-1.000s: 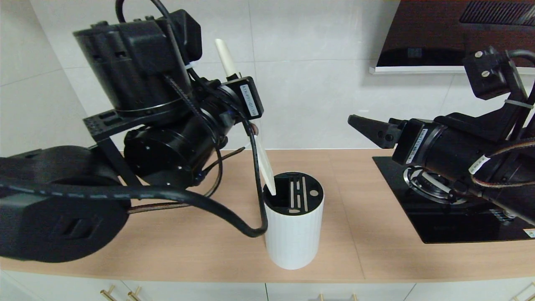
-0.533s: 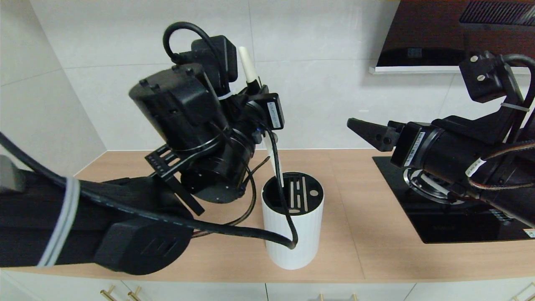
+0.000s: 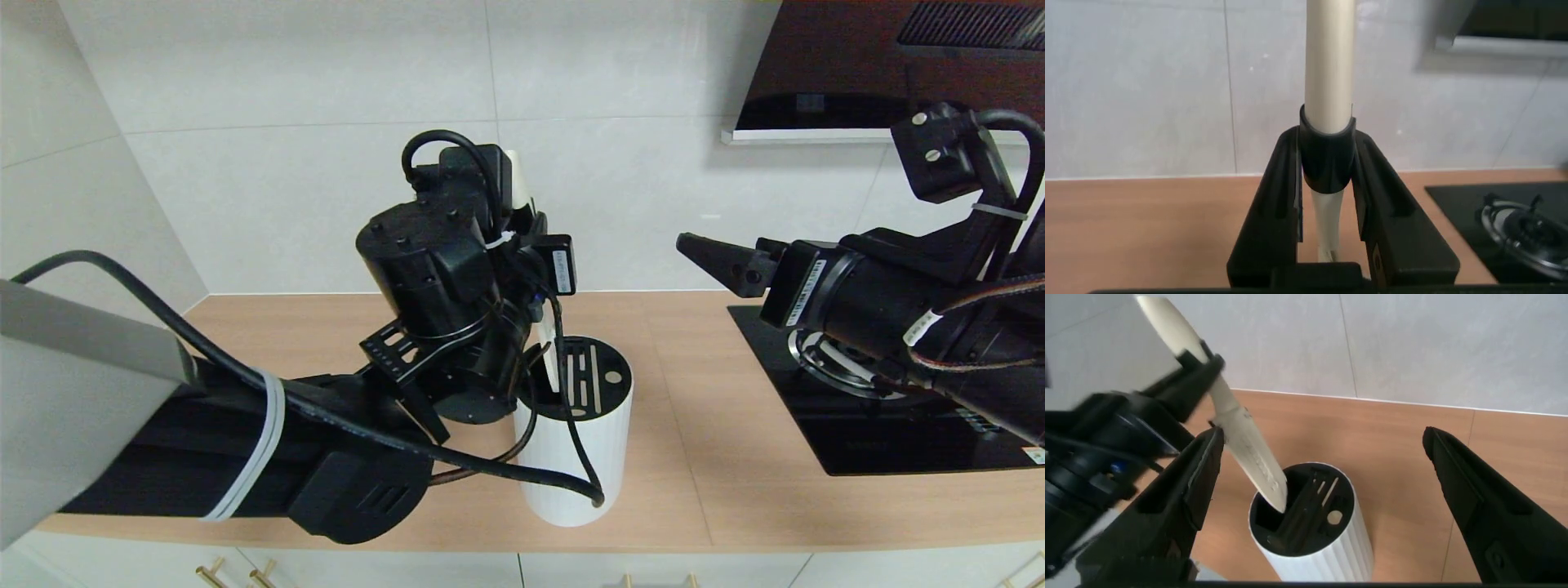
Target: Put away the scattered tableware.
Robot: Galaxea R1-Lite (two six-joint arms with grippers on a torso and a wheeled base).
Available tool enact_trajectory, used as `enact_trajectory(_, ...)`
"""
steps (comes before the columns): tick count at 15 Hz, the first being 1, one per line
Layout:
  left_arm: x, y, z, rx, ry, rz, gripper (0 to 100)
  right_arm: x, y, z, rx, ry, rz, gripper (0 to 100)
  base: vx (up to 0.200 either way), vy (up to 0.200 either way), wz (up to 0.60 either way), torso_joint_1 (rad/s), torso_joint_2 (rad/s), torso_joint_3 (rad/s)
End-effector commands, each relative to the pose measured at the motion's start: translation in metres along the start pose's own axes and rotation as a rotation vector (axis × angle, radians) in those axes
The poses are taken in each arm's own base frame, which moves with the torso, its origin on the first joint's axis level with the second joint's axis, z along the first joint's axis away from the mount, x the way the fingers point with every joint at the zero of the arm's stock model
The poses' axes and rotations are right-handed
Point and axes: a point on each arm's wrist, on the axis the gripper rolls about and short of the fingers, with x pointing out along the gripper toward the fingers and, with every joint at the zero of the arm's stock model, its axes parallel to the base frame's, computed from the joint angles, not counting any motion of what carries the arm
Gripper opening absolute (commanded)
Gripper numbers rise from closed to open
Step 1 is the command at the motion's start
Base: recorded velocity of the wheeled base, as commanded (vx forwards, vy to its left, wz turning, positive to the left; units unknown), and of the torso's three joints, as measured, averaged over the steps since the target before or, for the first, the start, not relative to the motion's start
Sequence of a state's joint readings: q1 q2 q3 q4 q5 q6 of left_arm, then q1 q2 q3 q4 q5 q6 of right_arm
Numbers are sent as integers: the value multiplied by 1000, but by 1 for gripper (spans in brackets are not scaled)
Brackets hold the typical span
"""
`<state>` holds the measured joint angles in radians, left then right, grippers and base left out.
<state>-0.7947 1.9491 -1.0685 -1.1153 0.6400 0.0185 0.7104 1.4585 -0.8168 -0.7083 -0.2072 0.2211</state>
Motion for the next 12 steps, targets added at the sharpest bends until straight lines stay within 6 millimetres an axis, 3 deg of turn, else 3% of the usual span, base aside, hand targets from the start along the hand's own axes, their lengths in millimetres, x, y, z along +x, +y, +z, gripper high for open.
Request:
enact_trajectory(1,0,-4,-10,13,21,0,0,3,0,-4,-3,13,-1,100,0,0,0,0,0,0)
enact_trajectory(12,0,-11,-51,69,111,-3,0,3,0,-5,-5,19,-1,100,0,0,0,0,0,0)
